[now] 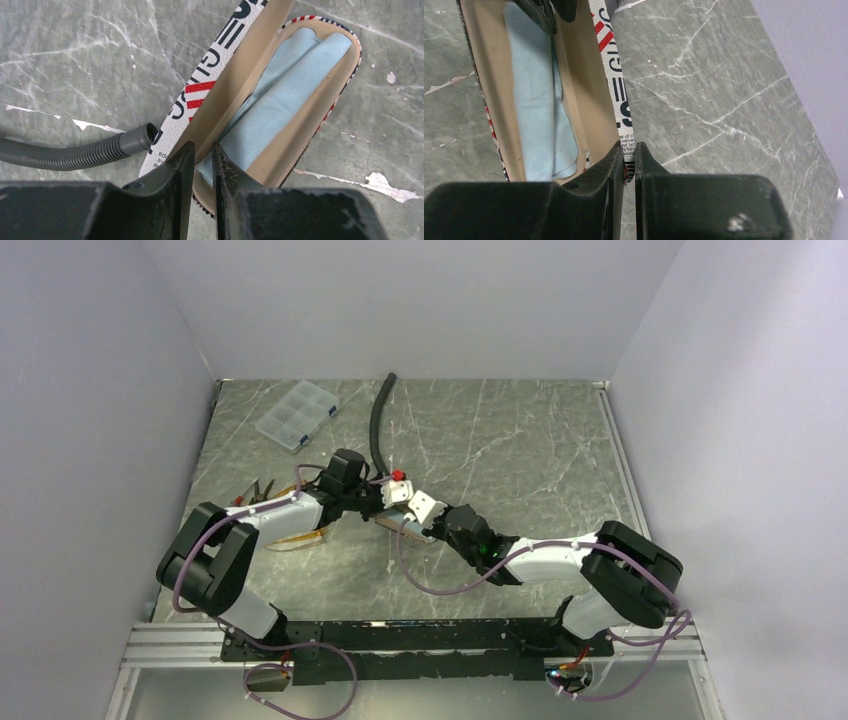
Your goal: Organize the sunglasses
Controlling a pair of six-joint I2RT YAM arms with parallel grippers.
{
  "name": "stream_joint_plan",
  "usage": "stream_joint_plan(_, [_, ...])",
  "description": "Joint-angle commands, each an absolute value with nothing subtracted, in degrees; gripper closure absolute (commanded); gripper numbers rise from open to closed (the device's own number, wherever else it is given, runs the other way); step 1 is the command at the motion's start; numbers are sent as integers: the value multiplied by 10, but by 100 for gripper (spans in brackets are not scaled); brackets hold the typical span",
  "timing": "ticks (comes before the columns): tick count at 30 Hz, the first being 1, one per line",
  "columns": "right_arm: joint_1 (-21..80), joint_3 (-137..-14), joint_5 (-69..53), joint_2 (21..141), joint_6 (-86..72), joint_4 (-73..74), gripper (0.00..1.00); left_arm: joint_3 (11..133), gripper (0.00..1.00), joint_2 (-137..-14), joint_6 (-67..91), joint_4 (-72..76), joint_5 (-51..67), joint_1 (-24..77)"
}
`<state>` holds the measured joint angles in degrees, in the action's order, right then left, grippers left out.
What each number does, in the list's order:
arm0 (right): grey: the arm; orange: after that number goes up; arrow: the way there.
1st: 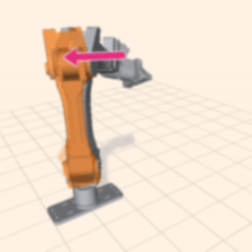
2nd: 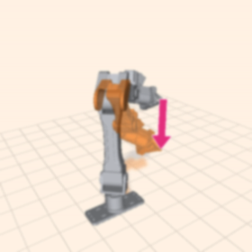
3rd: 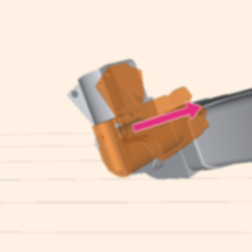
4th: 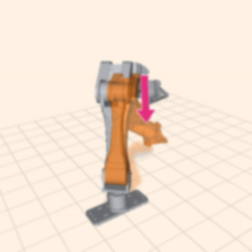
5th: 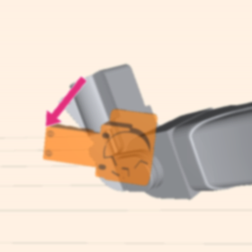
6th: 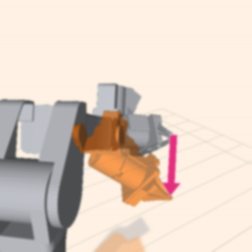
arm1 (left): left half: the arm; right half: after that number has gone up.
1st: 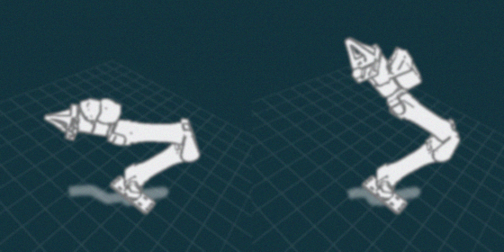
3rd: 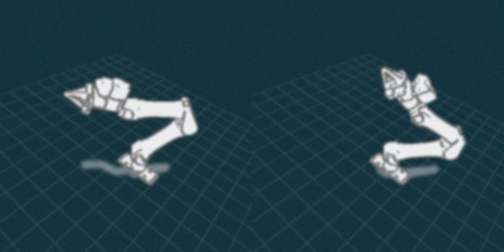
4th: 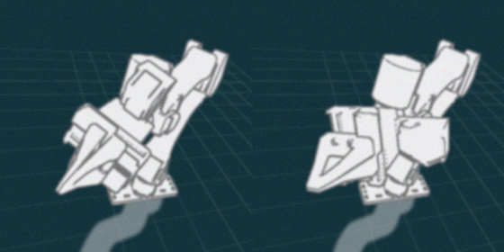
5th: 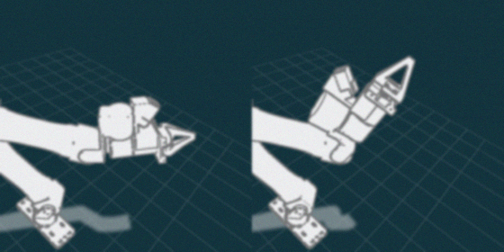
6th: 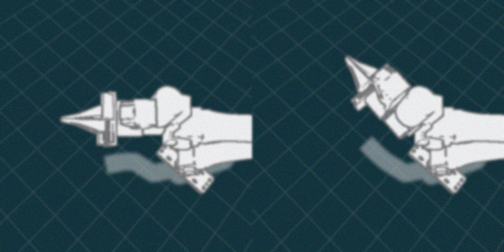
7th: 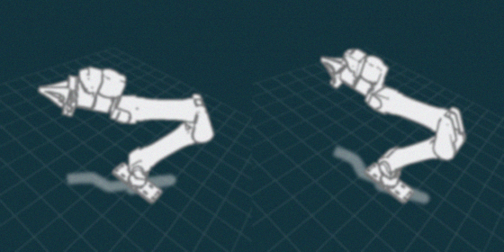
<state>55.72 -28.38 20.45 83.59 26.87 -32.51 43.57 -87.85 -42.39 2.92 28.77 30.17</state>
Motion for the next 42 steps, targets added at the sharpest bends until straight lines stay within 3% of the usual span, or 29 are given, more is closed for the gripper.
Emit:
stream_joint_plan(1, [561,-289,196,834,271,-377,100,438,76,-880,-415,84,287,314])
stream_joint_plan(10, [561,-278,212,823,268,-392,100,412,81,-883,-488,8,265,333])
stream_joint_plan(24, [560,-281,223,828,268,-385,100,423,79,-872,-504,-59,254,334])
stream_joint_plan(33, [560,-282,227,840,271,-387,100,469,61,-842,-436,-76,252,329])
stream_joint_plan(42, [560,-280,227,839,278,-391,100,506,51,-785,-390,-160,281,296])
